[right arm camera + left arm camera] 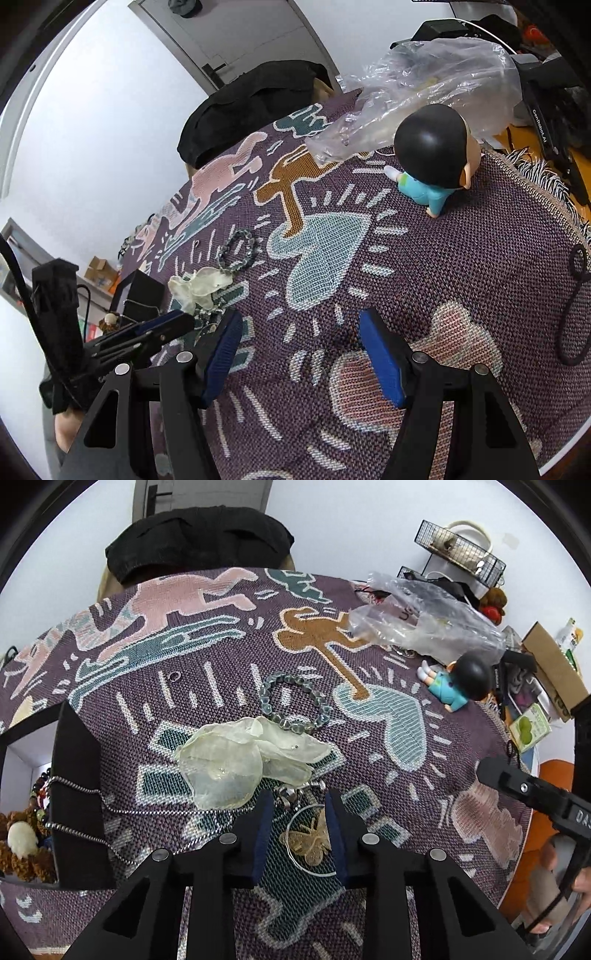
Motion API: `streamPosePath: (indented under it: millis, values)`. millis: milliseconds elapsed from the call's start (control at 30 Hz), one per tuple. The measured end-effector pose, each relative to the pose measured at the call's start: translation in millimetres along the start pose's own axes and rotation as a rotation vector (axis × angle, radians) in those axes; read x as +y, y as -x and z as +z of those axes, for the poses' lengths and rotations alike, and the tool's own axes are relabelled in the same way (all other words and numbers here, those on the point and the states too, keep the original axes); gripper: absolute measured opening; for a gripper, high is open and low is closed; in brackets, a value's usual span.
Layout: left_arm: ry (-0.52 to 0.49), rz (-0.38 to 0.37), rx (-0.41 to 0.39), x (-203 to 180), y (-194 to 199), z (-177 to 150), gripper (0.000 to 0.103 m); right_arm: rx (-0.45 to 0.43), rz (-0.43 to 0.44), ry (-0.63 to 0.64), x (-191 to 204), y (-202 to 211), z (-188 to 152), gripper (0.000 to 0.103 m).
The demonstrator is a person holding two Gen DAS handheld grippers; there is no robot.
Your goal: Organize jewelry
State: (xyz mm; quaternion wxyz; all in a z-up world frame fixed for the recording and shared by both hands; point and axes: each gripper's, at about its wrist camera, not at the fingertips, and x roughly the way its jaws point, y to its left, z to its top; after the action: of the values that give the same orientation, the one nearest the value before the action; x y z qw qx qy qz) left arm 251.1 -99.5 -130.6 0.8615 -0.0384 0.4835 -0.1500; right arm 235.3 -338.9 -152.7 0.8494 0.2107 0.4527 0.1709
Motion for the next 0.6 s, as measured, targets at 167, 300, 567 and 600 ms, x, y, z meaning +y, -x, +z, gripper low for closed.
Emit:
streamPosePath:
  millis: [167,300,567,600]
  values:
    - [0.001,0.01,0.031,-1,-14,5,0.03,0.002,-0.006,-0.002,-2,-1,0,0.067]
    - [0.01,0.018,0.065,0,-27,7,0.03,0.006,-0.008,-0.005,-3,-2,-1,0.067]
    - [-0.042,0.042,0.052,-4,-30,8,0.026,0.018,-0.009,0.005,0,-7,-2,0.067]
    - [-0.052,0.044,0.052,-4,-29,7,0.023,0.021,-0.009,0.011,2,-8,-3,0.067]
